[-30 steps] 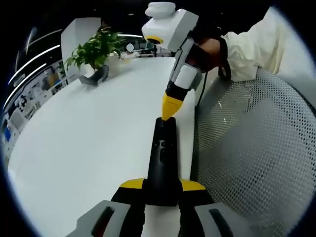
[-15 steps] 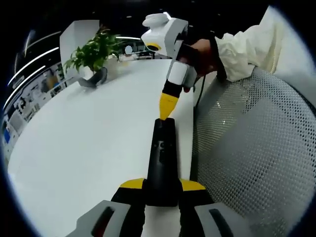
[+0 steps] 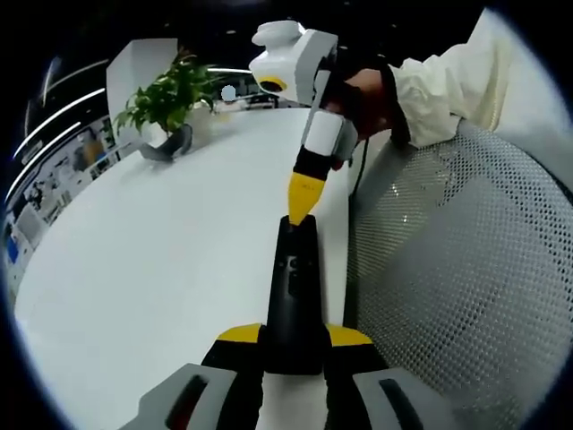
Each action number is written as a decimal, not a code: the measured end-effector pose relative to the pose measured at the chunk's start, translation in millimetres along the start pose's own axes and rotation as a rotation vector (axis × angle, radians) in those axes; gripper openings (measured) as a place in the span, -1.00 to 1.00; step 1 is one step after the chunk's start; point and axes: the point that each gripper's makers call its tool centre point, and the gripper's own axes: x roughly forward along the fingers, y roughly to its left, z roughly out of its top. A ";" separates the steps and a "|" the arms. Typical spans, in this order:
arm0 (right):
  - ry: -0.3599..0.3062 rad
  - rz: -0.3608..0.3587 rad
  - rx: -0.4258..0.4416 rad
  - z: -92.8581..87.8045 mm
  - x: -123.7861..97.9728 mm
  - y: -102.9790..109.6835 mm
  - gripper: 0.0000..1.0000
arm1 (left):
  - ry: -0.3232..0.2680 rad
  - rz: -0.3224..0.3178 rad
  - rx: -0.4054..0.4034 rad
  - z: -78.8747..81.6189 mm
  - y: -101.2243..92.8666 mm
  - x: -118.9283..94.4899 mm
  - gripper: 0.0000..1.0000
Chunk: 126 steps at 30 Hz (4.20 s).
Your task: Press the specified remote control buttons in sequence, fully releasing each button before pressing the next.
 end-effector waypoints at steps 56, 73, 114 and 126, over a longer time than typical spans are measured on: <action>-0.012 0.093 0.040 -0.7 3.9 9.8 -1.00 | -0.005 0.003 -0.007 0.5 0.3 2.0 -0.51; -0.018 0.058 0.000 -0.7 2.5 5.5 -1.00 | -0.005 -0.001 -0.010 1.0 -0.9 2.9 -0.51; -0.020 0.039 0.033 -0.2 0.5 5.0 -1.00 | -0.009 -0.012 0.006 1.9 -3.7 3.8 -0.51; -0.020 0.028 -0.008 2.0 2.4 2.5 -1.00 | -0.010 -0.012 0.009 2.1 -3.7 4.0 -0.51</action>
